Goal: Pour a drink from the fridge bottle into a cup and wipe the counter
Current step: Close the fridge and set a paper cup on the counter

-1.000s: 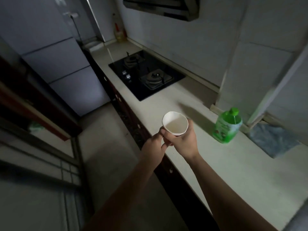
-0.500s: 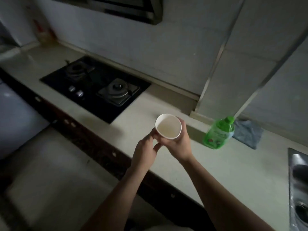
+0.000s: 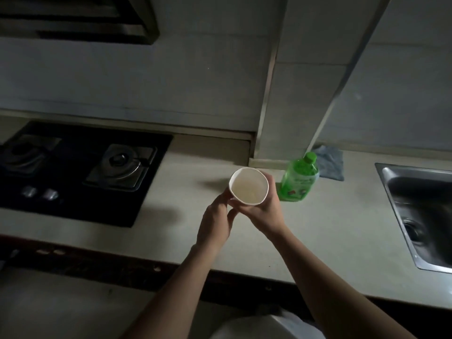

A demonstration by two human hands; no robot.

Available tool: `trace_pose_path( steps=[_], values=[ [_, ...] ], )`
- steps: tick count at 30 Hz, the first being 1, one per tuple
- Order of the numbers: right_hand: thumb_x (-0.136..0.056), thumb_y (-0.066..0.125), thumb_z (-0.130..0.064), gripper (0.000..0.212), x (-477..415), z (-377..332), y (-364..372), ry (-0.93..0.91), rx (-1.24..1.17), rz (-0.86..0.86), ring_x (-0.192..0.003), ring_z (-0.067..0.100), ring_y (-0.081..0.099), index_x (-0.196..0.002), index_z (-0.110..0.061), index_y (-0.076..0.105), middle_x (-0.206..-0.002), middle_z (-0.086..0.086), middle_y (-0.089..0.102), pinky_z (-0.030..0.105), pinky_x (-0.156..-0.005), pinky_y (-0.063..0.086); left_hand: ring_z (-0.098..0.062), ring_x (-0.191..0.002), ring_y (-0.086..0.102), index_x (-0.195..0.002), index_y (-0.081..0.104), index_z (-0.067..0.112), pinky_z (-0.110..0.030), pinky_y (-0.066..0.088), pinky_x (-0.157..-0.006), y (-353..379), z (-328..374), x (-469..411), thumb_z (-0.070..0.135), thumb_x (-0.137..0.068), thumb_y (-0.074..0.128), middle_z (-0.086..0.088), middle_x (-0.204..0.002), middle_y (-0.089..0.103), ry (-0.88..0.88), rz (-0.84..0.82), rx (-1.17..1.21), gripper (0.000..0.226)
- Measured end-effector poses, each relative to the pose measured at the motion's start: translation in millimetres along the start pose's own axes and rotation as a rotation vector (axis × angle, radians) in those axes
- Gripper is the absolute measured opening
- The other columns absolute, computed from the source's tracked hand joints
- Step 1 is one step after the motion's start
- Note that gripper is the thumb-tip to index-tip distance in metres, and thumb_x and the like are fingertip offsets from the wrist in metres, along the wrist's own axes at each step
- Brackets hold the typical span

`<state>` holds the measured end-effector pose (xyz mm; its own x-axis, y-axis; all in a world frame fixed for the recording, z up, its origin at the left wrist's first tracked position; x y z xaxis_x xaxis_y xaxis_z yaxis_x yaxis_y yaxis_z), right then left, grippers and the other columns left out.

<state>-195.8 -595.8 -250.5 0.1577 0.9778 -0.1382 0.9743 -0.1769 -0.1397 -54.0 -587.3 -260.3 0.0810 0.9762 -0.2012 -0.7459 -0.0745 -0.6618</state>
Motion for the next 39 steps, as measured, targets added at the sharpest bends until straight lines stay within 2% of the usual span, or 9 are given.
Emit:
trace_pose_path(
  steps=[5,10,14,18,23,28,33,35,39],
  values=[
    [-0.059,0.095,-0.023,0.085,-20.5,32.8,10.8,0.055,-0.029,-0.039,-0.11,0.009,0.059,-0.128,-0.021,0.045,-0.118,-0.013,0.059,0.022,-0.085,0.05,-0.028,-0.099,0.065,-0.134,0.055,0.018,-0.023,0.045,-0.077,9.5,-12.7,-18.5,0.018,-0.091,0.065,-0.007,-0.114,0.069,-0.053,-0.024,-0.025,0.044],
    [-0.056,0.094,-0.036,0.085,-43.1,59.2,23.4,0.114,-0.037,-0.091,-0.11,0.011,0.061,-0.127,-0.029,0.047,-0.117,-0.012,0.062,0.033,-0.087,0.054,-0.032,-0.094,0.066,-0.131,0.057,0.014,-0.031,0.05,-0.074,23.2,-34.4,-34.7,0.017,-0.09,0.067,-0.011,-0.107,0.071,-0.12,-0.06,-0.054,0.043],
    [-0.057,0.095,-0.031,0.083,-50.5,84.0,27.9,0.178,-0.011,-0.055,-0.107,0.011,0.062,-0.125,-0.03,0.048,-0.114,-0.011,0.063,0.037,-0.087,0.055,-0.031,-0.094,0.066,-0.13,0.058,0.014,-0.029,0.046,-0.074,31.4,-53.4,-50.3,0.017,-0.089,0.068,-0.011,-0.108,0.07,-0.124,-0.138,-0.072,0.042],
    [-0.057,0.095,-0.031,0.082,-58.5,99.8,35.7,0.233,0.051,-0.033,-0.102,0.004,0.062,-0.125,-0.031,0.048,-0.112,-0.011,0.064,0.028,-0.081,0.053,-0.034,-0.096,0.066,-0.13,0.058,0.012,-0.03,0.047,-0.073,43.9,-78.7,-69.8,0.022,-0.091,0.066,-0.014,-0.111,0.069,-0.096,-0.262,-0.113,0.041],
    [-0.053,0.093,-0.046,0.085,-66.8,116.6,43.2,0.257,0.093,0.066,-0.104,0.012,0.063,-0.124,-0.031,0.049,-0.114,-0.009,0.064,0.041,-0.085,0.056,-0.037,-0.102,0.063,-0.124,0.059,0.005,-0.034,0.047,-0.081,57.3,-98.9,-90.8,0.021,-0.091,0.064,-0.019,-0.114,0.067,-0.118,-0.377,-0.137,0.037],
    [-0.051,0.09,-0.049,0.079,-69.5,128.0,41.7,0.275,0.106,0.143,-0.101,0.009,0.064,-0.117,-0.04,0.049,-0.111,-0.01,0.064,0.031,-0.081,0.054,-0.04,-0.106,0.061,-0.119,0.059,-0.001,-0.037,0.043,-0.083,70.9,-103.3,-97.1,0.02,-0.095,0.058,-0.023,-0.116,0.064,-0.161,-0.464,-0.183,0.032],
    [-0.055,0.096,-0.027,0.077,-67.5,140.5,31.9,0.306,0.126,0.167,-0.094,-0.001,0.063,-0.117,-0.029,0.05,-0.108,-0.009,0.063,0.012,-0.073,0.048,-0.038,-0.111,0.058,-0.118,0.058,-0.002,-0.036,0.042,-0.088,84.7,-105.6,-98.4,0.021,-0.098,0.053,-0.023,-0.12,0.062,-0.183,-0.539,-0.258,0.031],
    [-0.058,0.096,-0.024,0.076,-68.6,145.9,31.1,0.327,0.127,0.157,-0.095,-0.002,0.062,-0.119,-0.025,0.05,-0.108,-0.01,0.063,0.011,-0.071,0.047,-0.038,-0.11,0.059,-0.118,0.058,-0.002,-0.038,0.042,-0.088,88.3,-103.6,-98.9,0.02,-0.098,0.051,-0.024,-0.119,0.062,-0.185,-0.549,-0.275,0.031],
    [-0.059,0.095,-0.031,0.079,-74.5,147.4,31.7,0.332,0.168,0.144,-0.097,-0.007,0.06,-0.122,-0.031,0.048,-0.111,-0.013,0.063,0.008,-0.071,0.046,-0.038,-0.11,0.059,-0.112,0.06,-0.003,-0.039,0.044,-0.088,94.9,-109.9,-99.3,0.021,-0.1,0.046,-0.025,-0.118,0.062,-0.239,-0.576,-0.319,0.031]
  ],
)
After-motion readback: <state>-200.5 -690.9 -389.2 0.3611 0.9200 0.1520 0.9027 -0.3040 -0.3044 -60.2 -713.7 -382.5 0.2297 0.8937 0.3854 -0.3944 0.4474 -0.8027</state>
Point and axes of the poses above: each hand's wrist, its own x-axis away from the middle knuckle, its own y-axis out of the palm, z = x × y, the point moved 7 cm from there along -x, towards the middle knuckle
